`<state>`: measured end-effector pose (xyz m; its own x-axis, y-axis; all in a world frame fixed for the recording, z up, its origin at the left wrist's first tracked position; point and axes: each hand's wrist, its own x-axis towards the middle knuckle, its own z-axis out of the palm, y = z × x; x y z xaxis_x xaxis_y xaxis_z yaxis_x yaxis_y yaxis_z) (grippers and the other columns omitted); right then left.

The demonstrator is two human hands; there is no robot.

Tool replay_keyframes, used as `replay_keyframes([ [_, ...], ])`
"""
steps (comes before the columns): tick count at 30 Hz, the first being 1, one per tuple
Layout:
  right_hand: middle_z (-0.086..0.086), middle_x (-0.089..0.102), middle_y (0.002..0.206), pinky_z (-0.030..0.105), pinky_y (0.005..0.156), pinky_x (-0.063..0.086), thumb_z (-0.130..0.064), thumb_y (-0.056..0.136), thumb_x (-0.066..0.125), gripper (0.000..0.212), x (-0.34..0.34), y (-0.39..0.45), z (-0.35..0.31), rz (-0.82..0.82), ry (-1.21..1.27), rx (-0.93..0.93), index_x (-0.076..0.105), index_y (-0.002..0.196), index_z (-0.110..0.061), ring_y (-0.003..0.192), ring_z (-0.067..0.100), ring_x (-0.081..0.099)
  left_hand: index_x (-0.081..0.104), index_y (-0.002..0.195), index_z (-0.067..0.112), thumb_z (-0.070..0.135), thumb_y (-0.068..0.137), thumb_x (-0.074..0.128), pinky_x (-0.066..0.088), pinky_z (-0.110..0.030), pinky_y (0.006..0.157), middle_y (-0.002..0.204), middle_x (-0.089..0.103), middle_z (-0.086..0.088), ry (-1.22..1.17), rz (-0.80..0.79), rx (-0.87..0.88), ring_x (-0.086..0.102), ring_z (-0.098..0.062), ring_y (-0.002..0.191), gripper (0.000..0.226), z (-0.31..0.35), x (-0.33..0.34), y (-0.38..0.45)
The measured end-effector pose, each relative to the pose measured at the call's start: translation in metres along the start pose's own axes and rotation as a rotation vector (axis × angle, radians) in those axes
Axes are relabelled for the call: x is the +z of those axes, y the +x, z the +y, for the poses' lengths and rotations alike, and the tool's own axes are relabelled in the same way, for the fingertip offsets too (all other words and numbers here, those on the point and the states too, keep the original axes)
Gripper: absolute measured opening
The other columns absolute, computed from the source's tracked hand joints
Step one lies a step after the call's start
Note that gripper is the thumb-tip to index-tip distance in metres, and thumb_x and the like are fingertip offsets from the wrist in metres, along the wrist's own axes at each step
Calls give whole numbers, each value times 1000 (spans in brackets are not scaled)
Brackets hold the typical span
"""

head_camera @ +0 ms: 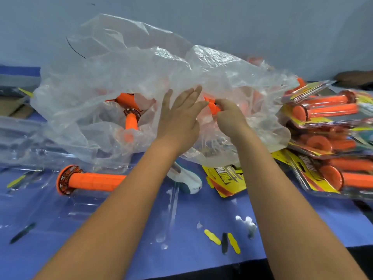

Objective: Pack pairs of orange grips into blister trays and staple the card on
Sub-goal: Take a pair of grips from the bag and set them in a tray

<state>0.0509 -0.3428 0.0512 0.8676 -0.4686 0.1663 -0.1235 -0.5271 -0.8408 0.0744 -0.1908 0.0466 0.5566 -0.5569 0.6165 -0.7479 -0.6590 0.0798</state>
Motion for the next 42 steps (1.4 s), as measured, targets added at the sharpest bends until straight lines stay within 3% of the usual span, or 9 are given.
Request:
replay_keyframes([
  [6, 2, 59, 133, 22, 95, 46, -1, 95, 47, 47, 19, 26, 17, -37, 143, -14, 52, 140, -17, 117, 16, 56, 55, 130, 35, 17, 90, 45, -20, -35, 112, 162, 15, 6, -36, -28, 13, 11, -12, 148, 44, 1, 8, -5],
  [9, -1, 66, 99, 16, 62, 48, -4, 87, 60, 32, 22, 30, 19, -20, 89, 40, 68, 110, -24, 80, 12, 61, 59, 125, 34, 22, 92, 44, -22, -37, 112, 163, 14, 4, -35, -61, 43, 9, -12, 149, 38, -3, 15, -11],
  [13, -10, 37, 49, 14, 38, 26, 0, 75, 66, 28, 31, 13, 20, 382, -62, -129, 52, 67, -23, 51, 12, 43, 54, 127, 39, 22, 88, 47, -20, -36, 111, 155, 32, 5, -56, -143, -1, 17, -14, 144, 43, -10, 26, -17],
  [17, -21, 54, 51, 8, 46, 34, -20, 80, 65, 21, 29, -27, 24, 484, 178, -12, 52, 64, -26, 50, -5, 49, 54, 108, 35, 15, 80, 49, -5, -33, 112, 120, 55, 9, -178, -91, -138, 36, -15, 124, 34, -17, 25, -13],
  [22, -23, 52, 59, 10, 55, 34, -13, 75, 63, 17, 15, -72, 1, 738, 304, -253, 55, 70, -28, 57, -5, 46, 55, 118, 36, 14, 88, 46, 1, -44, 118, 137, 48, 4, -266, -264, -252, 32, -19, 134, 38, -9, 18, 3],
  [26, -22, 56, 61, 13, 60, 38, -10, 74, 55, 10, 5, -102, -12, 877, 667, -218, 57, 72, -20, 60, -5, 48, 65, 114, 25, 22, 93, 47, 31, -44, 111, 116, 65, -2, -747, -72, -492, 54, -23, 115, 27, 5, -6, 1],
  [30, -17, 57, 64, 19, 46, 35, -8, 78, 45, 10, 15, -129, -21, 763, 873, -179, 49, 76, -17, 51, 1, 44, 69, 101, 17, 37, 94, 42, 44, -20, 81, 92, 67, -2, -1135, 77, -425, 57, -6, 85, 34, 16, -33, -20],
  [37, -3, 50, 69, 23, 49, 39, -12, 76, 51, 9, 61, -153, -53, 444, 866, -190, 48, 79, -21, 52, 17, 53, 67, 113, 17, 23, 94, 60, 54, -49, 92, 105, 70, -5, -1148, 299, -443, 65, -20, 103, 20, -20, -70, -63],
  [42, -14, 49, 64, 35, 58, 42, -19, 75, 49, 9, 84, -153, -76, 329, 681, -143, 48, 81, -26, 60, 22, 51, 66, 113, 1, 10, 88, 69, 52, -24, 84, 96, 71, 2, -1070, 325, -467, 65, -5, 92, 26, -59, -92, -92],
])
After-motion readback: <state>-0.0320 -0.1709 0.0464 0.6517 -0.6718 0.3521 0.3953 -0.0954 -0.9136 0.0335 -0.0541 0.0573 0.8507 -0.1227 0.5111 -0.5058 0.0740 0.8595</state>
